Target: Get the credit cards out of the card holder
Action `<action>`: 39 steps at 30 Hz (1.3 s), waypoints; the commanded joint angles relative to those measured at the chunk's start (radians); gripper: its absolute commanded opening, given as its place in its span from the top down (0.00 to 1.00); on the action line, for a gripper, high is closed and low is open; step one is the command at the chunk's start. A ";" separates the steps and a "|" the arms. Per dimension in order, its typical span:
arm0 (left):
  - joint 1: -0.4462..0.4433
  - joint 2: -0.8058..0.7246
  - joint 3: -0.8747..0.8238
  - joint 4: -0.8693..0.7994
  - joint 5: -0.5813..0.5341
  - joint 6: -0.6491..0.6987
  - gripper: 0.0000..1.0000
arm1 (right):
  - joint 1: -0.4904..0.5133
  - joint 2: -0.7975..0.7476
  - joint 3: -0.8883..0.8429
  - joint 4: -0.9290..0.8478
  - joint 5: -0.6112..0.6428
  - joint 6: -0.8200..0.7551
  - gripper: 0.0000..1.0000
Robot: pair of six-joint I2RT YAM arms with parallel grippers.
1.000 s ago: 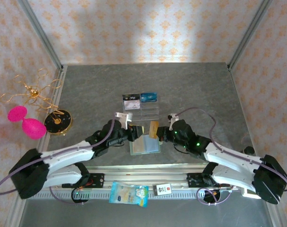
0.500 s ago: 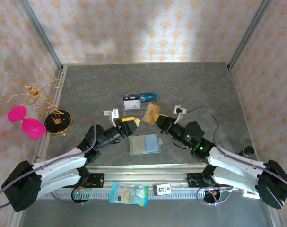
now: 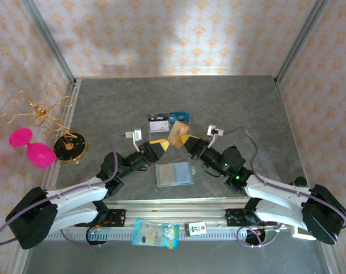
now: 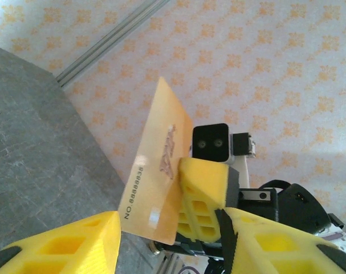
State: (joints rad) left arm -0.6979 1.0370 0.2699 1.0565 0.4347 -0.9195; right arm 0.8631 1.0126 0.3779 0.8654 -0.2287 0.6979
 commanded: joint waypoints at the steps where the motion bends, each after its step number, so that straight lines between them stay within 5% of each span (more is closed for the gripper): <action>1: 0.005 0.000 -0.001 0.064 0.010 -0.007 0.53 | 0.018 -0.007 0.023 0.081 -0.017 -0.007 1.00; 10: 0.006 -0.013 0.006 0.049 -0.001 0.007 0.56 | 0.037 -0.014 0.020 0.073 0.009 -0.024 1.00; 20: 0.006 -0.070 0.003 -0.031 -0.038 0.048 0.43 | 0.058 -0.029 0.037 0.047 0.022 -0.066 1.00; 30: 0.006 -0.056 0.016 0.034 0.012 0.042 0.77 | 0.062 0.065 0.053 0.101 -0.012 -0.022 1.00; 38: 0.013 -0.086 0.078 -0.137 0.002 0.147 1.00 | 0.060 0.065 0.074 -0.032 -0.041 -0.035 1.00; 39: 0.021 -0.086 0.101 -0.184 0.015 0.178 1.00 | 0.051 0.056 0.080 -0.072 -0.050 -0.041 0.93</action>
State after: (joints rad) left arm -0.6842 0.9615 0.2943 0.9565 0.4088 -0.8330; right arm 0.9112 1.0760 0.4183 0.8940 -0.2207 0.6788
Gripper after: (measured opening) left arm 0.046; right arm 0.051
